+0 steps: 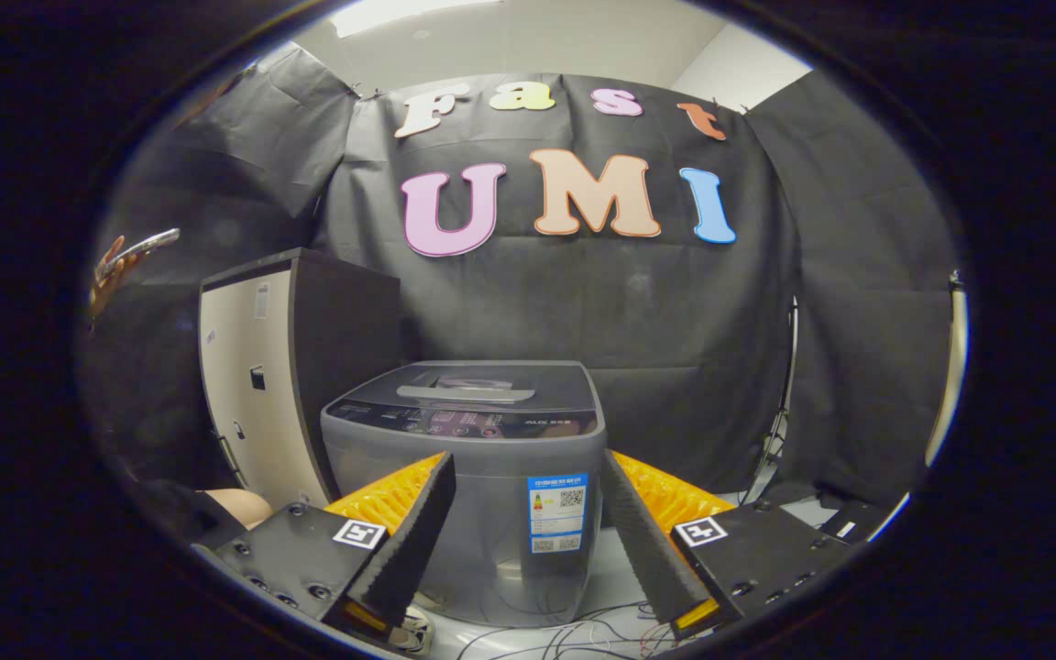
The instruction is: Put the clothes into the washing machine and then close the washing machine lid.
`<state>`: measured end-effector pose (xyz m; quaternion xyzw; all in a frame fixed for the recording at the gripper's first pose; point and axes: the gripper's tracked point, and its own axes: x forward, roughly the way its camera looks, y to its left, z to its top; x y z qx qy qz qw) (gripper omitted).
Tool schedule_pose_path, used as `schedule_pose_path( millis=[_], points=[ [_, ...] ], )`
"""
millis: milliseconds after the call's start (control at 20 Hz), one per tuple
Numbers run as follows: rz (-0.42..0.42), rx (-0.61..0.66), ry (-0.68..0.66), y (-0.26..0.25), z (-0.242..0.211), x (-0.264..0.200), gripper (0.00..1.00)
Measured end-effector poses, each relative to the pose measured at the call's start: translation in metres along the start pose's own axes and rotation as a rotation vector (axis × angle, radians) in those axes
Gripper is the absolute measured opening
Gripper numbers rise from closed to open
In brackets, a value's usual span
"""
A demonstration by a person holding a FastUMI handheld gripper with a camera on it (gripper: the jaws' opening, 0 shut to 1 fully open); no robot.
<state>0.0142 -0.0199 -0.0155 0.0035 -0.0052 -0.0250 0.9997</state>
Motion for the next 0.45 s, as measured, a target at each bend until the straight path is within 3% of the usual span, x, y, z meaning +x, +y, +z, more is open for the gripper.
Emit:
schedule_pose_path(
  millis=[450],
  points=[
    [0.000, 0.001, 0.000, 0.0004, -0.0006, 0.0014, 0.99]
  ],
)
